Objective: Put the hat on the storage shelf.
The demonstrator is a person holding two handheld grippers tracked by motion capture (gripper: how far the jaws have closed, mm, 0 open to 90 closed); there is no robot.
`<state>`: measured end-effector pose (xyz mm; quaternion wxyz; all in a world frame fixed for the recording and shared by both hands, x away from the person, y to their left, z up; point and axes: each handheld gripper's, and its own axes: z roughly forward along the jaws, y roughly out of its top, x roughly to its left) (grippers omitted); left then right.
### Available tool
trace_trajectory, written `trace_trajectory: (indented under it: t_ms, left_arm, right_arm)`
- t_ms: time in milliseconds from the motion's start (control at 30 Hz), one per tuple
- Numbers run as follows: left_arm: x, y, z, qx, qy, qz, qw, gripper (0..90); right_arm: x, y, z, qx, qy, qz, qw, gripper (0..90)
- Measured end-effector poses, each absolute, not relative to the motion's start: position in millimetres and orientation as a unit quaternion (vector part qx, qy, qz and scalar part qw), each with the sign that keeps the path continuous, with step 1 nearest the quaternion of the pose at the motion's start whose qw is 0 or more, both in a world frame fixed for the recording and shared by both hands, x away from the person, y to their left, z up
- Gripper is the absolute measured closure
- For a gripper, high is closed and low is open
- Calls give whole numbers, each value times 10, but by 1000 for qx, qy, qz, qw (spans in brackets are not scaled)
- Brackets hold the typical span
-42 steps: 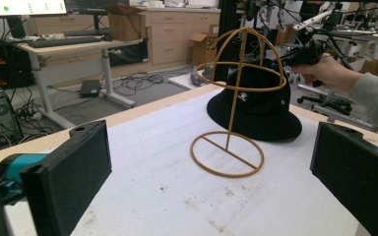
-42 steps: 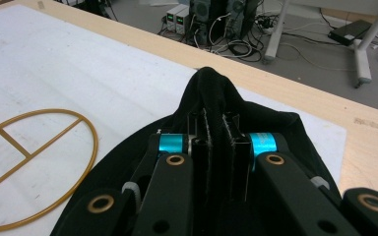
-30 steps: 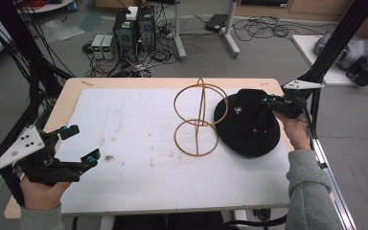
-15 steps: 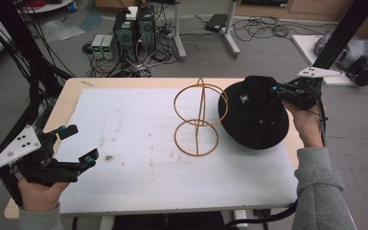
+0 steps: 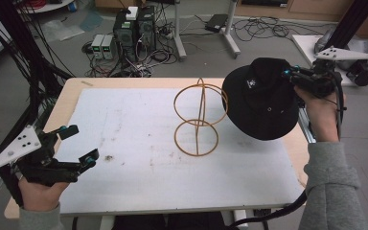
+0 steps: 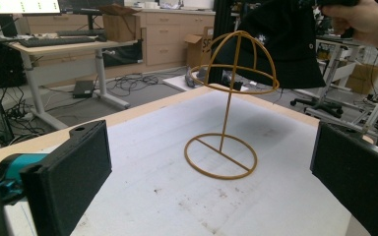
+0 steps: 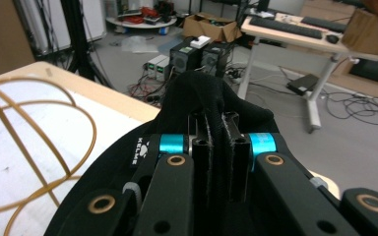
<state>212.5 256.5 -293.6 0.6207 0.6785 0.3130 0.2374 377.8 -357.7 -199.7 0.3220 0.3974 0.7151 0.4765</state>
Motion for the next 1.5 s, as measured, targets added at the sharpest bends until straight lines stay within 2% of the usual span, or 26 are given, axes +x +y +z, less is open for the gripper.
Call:
trace_trajectory:
  t_ms: [467, 800, 1267, 1500]
  left_arm:
    - [2126, 2593, -2946, 676, 316, 233, 624, 23]
    - [2110, 2610, -2935, 671, 317, 233, 629, 23]
    - [2119, 2583, -2944, 674, 315, 232, 626, 23]
    - [2116, 2580, -2942, 674, 315, 230, 628, 23]
  right_arm:
    - [3660, -3510, -1474, 392, 705, 481, 342, 855]
    - [3586, -3484, -1221, 390, 704, 479, 351, 855]
    - [3572, -3403, -1179, 379, 708, 484, 348, 854]
    - [3555, -3335, -1112, 362, 707, 509, 331, 855]
